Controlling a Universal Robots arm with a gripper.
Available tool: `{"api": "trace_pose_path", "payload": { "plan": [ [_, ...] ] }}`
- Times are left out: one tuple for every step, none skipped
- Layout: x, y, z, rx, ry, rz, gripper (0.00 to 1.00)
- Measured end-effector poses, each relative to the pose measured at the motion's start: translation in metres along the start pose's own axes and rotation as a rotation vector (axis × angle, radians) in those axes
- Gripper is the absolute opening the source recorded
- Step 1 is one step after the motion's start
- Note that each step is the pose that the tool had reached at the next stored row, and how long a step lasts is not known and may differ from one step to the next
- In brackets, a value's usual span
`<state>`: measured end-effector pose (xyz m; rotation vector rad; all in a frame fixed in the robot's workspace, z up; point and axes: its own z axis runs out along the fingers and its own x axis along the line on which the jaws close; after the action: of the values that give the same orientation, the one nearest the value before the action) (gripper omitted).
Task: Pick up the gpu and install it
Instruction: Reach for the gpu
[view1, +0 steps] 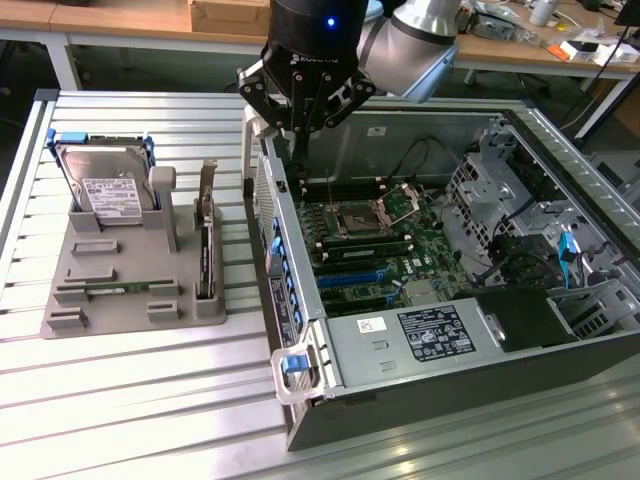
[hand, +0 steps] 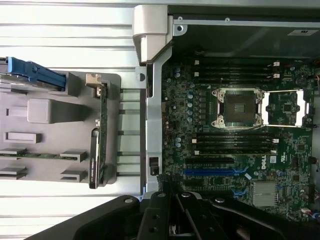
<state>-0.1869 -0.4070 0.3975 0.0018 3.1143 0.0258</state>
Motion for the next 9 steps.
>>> {"api": "trace_pose_path", "payload": {
  "plan": [
    [0.0022, 0.0, -0.0001, 0.0, -0.0001, 0.0, 0.11],
    [0.0043, 0.0, -0.0001, -0.0001, -0.0001, 0.0, 0.11],
    [0.006, 0.0, -0.0002, 0.0, -0.0001, 0.0, 0.11],
    [0.008, 0.0, -0.0002, 0.0, -0.0002, 0.0, 0.11],
    [0.0095, 0.0, -0.0002, -0.0001, -0.0003, 0.0, 0.11],
    [0.0104, 0.0, -0.0003, 0.0, -0.0003, 0.0, 0.11],
    [0.011, 0.0, -0.0003, 0.0, -0.0002, 0.0, 0.11],
    [0.0115, 0.0, -0.0003, 0.0, -0.0003, 0.0, 0.11],
    [0.0118, 0.0, -0.0003, 0.0, -0.0003, 0.0, 0.11]
  ]
}}
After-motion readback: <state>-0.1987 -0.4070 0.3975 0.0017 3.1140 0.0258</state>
